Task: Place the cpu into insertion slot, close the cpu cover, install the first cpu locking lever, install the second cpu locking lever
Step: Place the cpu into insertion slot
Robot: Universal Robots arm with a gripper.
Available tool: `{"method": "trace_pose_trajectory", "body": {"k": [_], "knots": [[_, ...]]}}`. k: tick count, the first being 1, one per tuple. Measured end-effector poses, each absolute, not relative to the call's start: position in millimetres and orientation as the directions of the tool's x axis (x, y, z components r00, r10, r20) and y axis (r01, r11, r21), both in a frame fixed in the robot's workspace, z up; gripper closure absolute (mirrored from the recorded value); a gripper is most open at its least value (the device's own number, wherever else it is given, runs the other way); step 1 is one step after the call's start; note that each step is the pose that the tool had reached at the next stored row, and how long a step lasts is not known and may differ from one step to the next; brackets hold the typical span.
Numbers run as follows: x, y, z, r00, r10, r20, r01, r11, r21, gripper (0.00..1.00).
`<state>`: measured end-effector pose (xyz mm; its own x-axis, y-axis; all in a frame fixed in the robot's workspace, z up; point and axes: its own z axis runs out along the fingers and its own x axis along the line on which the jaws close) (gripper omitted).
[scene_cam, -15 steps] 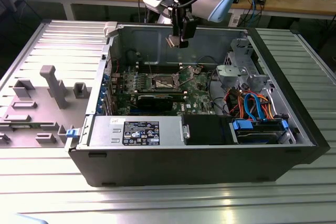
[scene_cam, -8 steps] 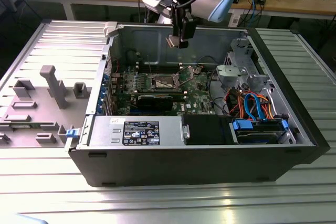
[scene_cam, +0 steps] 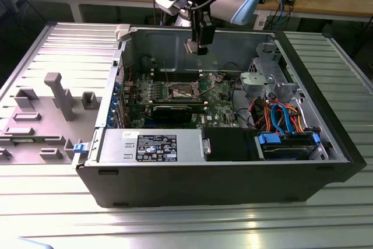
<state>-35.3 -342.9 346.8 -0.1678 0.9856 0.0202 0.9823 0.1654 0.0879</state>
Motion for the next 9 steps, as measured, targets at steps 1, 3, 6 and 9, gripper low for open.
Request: {"method": "trace_pose_trajectory", "body": {"k": [1, 3, 6, 9], "knots": [[-35.3, -342.9, 346.8, -0.168, 0.986, 0.02, 0.982, 0.165, 0.088, 0.46], [-35.3, -342.9, 346.8, -0.168, 0.986, 0.02, 0.982, 0.165, 0.088, 0.46], [-35.3, -343.0, 346.7, -0.168, 0.986, 0.02, 0.982, 0.165, 0.088, 0.46], [-35.3, -343.0, 346.7, -0.168, 0.986, 0.02, 0.982, 0.165, 0.088, 0.46]]}}
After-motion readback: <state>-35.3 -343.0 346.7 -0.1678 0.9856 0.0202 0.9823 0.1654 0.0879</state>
